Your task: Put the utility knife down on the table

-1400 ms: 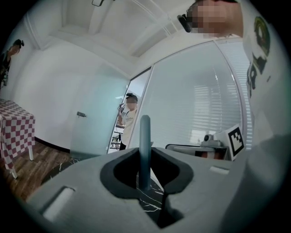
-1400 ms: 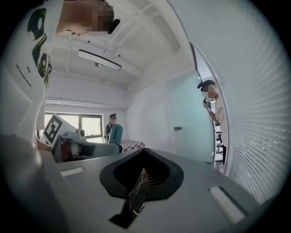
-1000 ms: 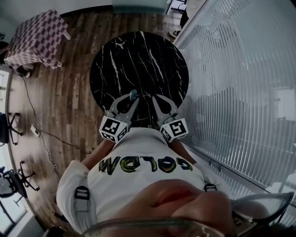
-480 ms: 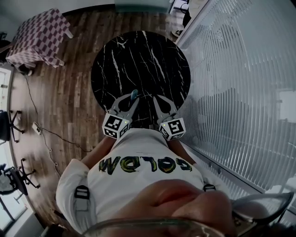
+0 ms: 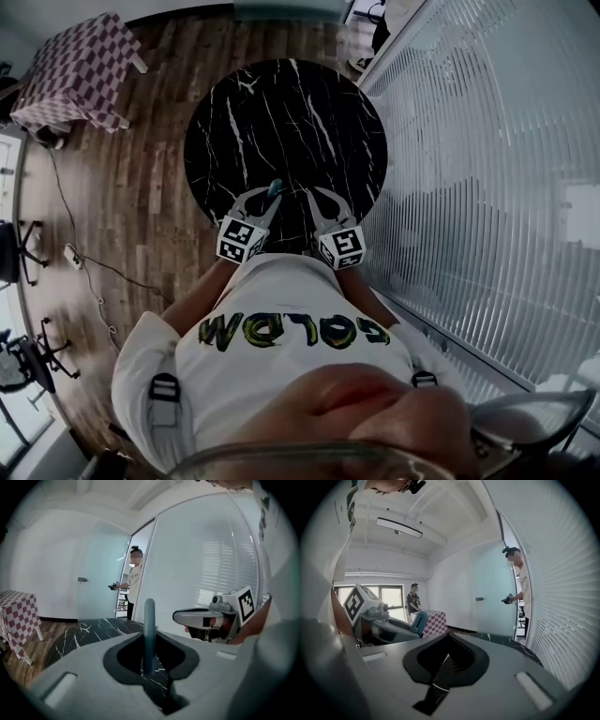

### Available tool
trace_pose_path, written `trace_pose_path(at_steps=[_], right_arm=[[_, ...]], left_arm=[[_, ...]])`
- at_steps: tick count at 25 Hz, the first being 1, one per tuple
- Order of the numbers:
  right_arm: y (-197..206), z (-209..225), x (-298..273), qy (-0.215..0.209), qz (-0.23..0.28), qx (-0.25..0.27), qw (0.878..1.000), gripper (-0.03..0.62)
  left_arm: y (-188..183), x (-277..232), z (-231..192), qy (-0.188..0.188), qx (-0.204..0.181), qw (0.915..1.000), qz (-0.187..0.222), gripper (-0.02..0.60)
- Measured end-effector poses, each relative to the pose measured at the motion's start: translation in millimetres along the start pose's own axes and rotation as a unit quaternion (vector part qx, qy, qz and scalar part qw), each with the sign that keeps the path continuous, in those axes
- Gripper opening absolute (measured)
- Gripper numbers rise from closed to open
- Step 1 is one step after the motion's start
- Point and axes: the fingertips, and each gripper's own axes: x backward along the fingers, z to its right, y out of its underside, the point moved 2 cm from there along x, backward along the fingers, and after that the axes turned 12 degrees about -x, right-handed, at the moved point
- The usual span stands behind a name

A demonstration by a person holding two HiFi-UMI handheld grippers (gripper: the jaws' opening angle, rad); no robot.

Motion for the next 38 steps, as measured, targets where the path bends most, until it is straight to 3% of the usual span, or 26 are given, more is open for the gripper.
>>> trace_pose_path(at_steps=[16,38], right_arm=[[82.2,19.8,-29.2,-0.003,-0.095,-0.016,0.995,0.002],[172.1,46.3,-44.6,-0.017,-0.204,-0.021,0.979,0.002]], left_arm=[[71.2,-44.0,3.7,0.036,-0.021,0.9968,-0.068,0.075],[165.8,-77.8,4.8,0.047,-0.028,0.9807,-0.188,0.075]])
